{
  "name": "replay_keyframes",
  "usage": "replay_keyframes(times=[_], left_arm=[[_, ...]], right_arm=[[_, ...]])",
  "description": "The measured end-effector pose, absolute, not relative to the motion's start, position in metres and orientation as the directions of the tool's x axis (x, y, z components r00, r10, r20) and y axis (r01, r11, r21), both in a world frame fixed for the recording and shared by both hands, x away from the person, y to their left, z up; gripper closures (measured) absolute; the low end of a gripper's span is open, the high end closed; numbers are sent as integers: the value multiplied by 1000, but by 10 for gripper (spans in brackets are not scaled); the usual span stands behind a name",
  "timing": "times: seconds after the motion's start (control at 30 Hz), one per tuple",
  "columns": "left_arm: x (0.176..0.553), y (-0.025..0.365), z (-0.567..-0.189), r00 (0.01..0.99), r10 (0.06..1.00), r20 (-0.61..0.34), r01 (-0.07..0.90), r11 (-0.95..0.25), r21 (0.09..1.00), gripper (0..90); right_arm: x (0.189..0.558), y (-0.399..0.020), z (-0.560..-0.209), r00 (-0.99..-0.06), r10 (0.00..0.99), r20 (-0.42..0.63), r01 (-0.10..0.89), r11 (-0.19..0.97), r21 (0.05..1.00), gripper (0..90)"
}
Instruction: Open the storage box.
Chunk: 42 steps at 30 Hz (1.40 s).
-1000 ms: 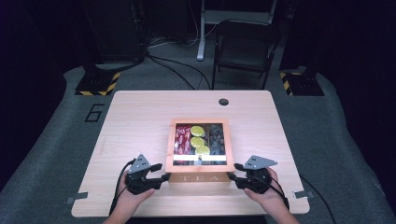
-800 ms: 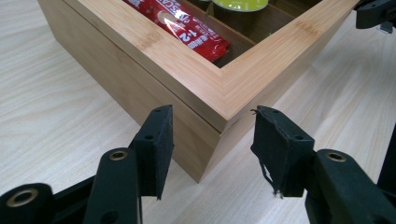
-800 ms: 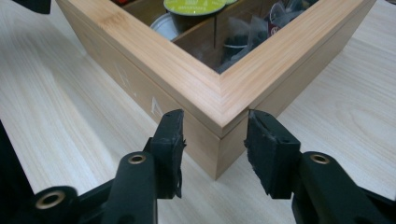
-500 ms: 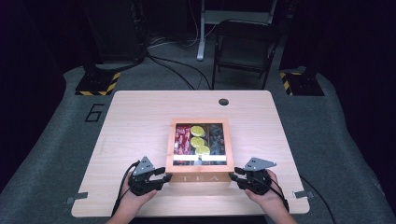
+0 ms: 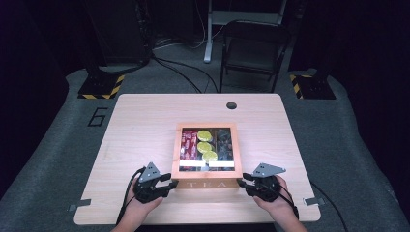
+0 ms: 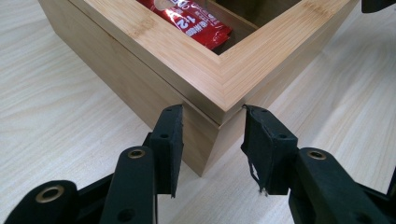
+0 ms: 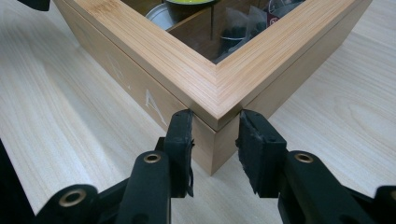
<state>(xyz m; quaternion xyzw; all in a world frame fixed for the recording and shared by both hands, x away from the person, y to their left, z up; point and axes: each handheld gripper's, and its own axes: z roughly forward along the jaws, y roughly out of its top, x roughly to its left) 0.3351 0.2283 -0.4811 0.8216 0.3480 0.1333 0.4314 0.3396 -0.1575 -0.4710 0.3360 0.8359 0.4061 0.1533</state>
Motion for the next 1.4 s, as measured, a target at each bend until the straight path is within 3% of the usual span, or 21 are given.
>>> replay_keyframes(times=[0.43,1.4], left_arm=[[334,226,-469,707,701,-93,433,-326,840,620],[349,225,-401,673,738,-36,379,-303,874,576]], right_arm=[[340,-156,-463,-710,704,35,436,399,807,662],[361,-161,-395,-704,709,28,397,362,843,672]])
